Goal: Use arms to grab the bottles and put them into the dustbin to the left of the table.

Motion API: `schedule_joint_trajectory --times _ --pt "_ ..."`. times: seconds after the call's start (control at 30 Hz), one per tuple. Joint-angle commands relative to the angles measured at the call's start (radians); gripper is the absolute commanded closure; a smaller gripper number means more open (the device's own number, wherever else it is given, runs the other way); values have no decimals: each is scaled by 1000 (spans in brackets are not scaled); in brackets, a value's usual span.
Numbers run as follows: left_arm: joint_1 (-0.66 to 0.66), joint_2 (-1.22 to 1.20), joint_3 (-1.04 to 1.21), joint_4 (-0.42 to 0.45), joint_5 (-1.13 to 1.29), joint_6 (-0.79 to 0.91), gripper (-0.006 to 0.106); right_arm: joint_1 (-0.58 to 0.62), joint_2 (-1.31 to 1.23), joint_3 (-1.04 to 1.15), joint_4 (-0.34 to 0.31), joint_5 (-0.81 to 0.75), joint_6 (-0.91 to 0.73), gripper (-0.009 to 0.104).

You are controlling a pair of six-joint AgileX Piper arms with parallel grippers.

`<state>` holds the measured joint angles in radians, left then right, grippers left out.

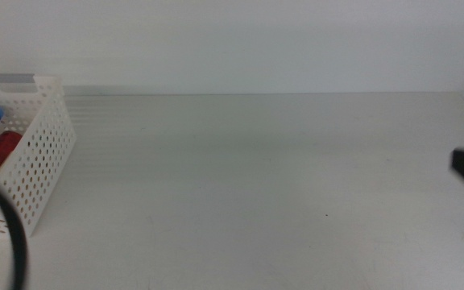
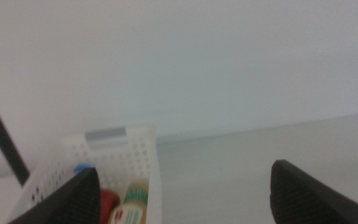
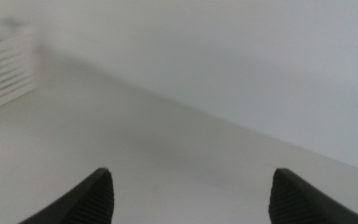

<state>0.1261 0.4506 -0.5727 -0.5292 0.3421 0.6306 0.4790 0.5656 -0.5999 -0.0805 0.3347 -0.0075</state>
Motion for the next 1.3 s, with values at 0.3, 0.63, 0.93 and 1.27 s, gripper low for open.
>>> schedule_joint_trajectory --times 0.3,0.63,0.93,1.27 --pt "-3 -313 357 -8 -154 -3 12 -327 -105 79 68 -128 -6 30" --pt "-3 -467 515 -11 -222 -3 12 -440 -483 430 89 -120 -6 30" --pt "-3 -480 604 -11 -247 -3 12 -494 -603 617 197 -129 -6 30" --pt "-3 -478 609 -18 -250 -3 12 -494 -603 620 181 -103 -6 30"
